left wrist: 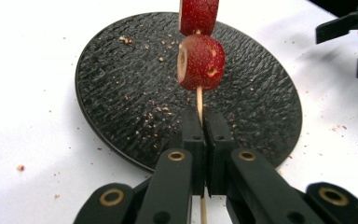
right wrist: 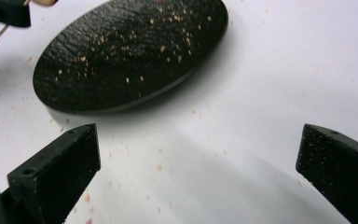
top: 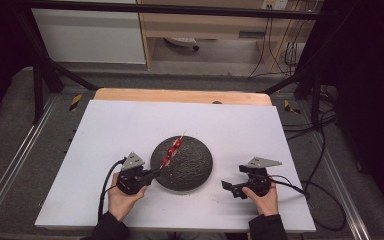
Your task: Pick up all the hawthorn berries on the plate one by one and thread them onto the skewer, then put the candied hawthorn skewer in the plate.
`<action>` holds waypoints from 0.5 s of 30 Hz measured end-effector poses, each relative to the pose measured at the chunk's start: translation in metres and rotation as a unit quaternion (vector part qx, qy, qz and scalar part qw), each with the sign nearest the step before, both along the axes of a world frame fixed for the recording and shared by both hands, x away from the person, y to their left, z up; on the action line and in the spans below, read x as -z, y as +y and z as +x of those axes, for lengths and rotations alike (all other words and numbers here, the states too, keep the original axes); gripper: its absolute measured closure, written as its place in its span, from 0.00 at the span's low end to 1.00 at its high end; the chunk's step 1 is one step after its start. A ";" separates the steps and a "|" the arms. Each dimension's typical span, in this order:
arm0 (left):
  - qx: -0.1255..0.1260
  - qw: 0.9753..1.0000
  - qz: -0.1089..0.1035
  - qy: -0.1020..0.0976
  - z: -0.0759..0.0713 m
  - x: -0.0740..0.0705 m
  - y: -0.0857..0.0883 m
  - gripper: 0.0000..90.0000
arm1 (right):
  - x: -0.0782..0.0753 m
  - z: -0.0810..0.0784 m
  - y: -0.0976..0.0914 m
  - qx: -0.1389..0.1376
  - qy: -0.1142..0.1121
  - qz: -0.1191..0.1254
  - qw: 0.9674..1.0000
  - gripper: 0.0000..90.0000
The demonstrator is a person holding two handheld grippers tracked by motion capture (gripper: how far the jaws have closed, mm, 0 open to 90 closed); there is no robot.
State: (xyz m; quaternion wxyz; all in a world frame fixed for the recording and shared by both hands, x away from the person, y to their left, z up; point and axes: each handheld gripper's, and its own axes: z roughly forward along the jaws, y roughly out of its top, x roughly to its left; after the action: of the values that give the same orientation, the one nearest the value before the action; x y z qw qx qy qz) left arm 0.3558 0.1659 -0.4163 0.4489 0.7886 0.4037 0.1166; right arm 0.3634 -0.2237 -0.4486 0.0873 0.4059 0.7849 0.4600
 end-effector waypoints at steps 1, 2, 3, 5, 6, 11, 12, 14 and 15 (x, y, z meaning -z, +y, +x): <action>0.001 1.000 0.003 0.000 0.002 -0.001 -0.001 0.98 | 0.001 -0.001 -0.003 0.000 0.001 -0.004 1.000 0.01; 0.001 1.000 0.008 0.000 0.003 -0.002 -0.001 0.98 | 0.003 -0.002 -0.005 0.003 0.004 -0.006 1.000 0.01; 0.002 1.000 0.008 0.003 0.005 -0.002 -0.002 0.98 | 0.004 -0.003 -0.008 0.003 0.005 -0.009 1.000 0.01; 0.003 1.000 0.012 0.004 0.008 -0.004 -0.003 0.98 | 0.006 -0.005 -0.013 0.005 0.009 -0.016 1.000 0.01; 0.002 1.000 0.011 0.004 0.009 -0.005 -0.004 0.98 | 0.007 -0.006 -0.015 0.007 0.010 -0.018 1.000 0.01; 0.003 1.000 0.022 0.005 0.015 -0.012 -0.009 0.98 | 0.010 -0.010 -0.021 0.008 0.012 -0.021 1.000 0.01; 0.006 1.000 0.023 0.006 0.017 -0.012 -0.010 0.98 | 0.011 -0.010 -0.022 0.008 0.010 -0.022 1.000 0.01; 0.005 1.000 0.029 0.008 0.021 -0.013 -0.012 0.98 | 0.012 -0.011 -0.024 0.011 0.013 -0.022 1.000 0.01; 0.003 0.999 0.033 0.008 0.022 -0.013 -0.013 0.98 | 0.012 -0.011 -0.025 0.014 0.015 -0.020 1.000 0.01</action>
State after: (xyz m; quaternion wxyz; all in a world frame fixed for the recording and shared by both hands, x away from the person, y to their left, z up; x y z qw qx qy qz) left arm 0.3780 0.1531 -0.4030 0.4197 0.8052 0.4008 0.1221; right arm 0.3521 -0.2486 -0.4605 0.0902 0.4219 0.7894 0.4368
